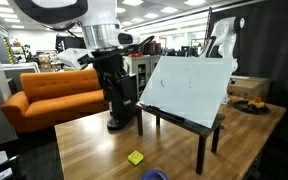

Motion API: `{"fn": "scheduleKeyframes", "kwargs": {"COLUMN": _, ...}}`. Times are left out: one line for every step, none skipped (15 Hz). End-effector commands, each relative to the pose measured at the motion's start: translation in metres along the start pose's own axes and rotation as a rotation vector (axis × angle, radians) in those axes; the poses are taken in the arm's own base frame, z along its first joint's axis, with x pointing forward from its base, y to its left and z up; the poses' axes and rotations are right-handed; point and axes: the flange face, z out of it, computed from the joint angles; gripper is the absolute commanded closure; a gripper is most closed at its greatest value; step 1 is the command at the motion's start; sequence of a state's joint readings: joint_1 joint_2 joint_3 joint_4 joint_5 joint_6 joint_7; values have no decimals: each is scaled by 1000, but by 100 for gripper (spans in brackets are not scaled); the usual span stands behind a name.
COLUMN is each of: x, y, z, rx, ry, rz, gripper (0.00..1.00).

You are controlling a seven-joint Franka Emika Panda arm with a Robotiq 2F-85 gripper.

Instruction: Move the tape to the left

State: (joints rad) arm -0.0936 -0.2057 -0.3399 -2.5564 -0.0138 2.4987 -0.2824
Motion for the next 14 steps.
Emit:
{"fn": "scheduleKeyframes", "kwargs": {"x": 32, "y": 21, "z": 25, "rx": -23, "ry": -33, "rz": 47, "gripper": 0}}
{"fn": "scheduleKeyframes", "kwargs": {"x": 39, "y": 27, "z": 32, "rx": -31, "ry": -43, "rz": 61, "gripper": 0}}
{"fn": "scheduleKeyframes", "kwargs": {"x": 46, "y": 31, "z": 39, "rx": -36, "ry": -55, "rz": 71, "gripper": 0}}
{"fn": "scheduleKeyframes", "kwargs": {"x": 52, "y": 35, "z": 46, "rx": -44, "ry": -68, "rz": 80, "gripper": 0}}
{"fn": "scheduleKeyframes", "kwargs": {"x": 58, "y": 39, "z": 53, "rx": -52, "ry": -79, "rz": 86, "gripper": 0}}
{"fn": "scheduleKeyframes", "kwargs": {"x": 62, "y": 41, "z": 61, "rx": -57, "ry": -91, "rz": 91, "gripper": 0}}
{"fn": "scheduleKeyframes", "kwargs": {"x": 65, "y": 43, "z": 68, "rx": -64, "ry": -101, "rz": 95, "gripper": 0}}
{"fn": "scheduleKeyframes", "kwargs": {"x": 67, "y": 44, "z": 76, "rx": -68, "ry": -113, "rz": 100, "gripper": 0}}
{"fn": "scheduleKeyframes", "kwargs": {"x": 69, "y": 45, "z": 83, "rx": -72, "ry": -124, "rz": 105, "gripper": 0}}
{"fn": "scheduleKeyframes", "kwargs": {"x": 69, "y": 44, "z": 89, "rx": -76, "ry": -133, "rz": 116, "gripper": 0}}
{"fn": "scheduleKeyframes", "kwargs": {"x": 68, "y": 42, "z": 92, "rx": -82, "ry": -141, "rz": 128, "gripper": 0}}
{"fn": "scheduleKeyframes", "kwargs": {"x": 67, "y": 36, "z": 90, "rx": -70, "ry": -139, "rz": 136, "gripper": 0}}
{"fn": "scheduleKeyframes", "kwargs": {"x": 65, "y": 38, "z": 94, "rx": -81, "ry": -140, "rz": 114, "gripper": 0}}
{"fn": "scheduleKeyframes", "kwargs": {"x": 66, "y": 35, "z": 95, "rx": -80, "ry": -140, "rz": 119, "gripper": 0}}
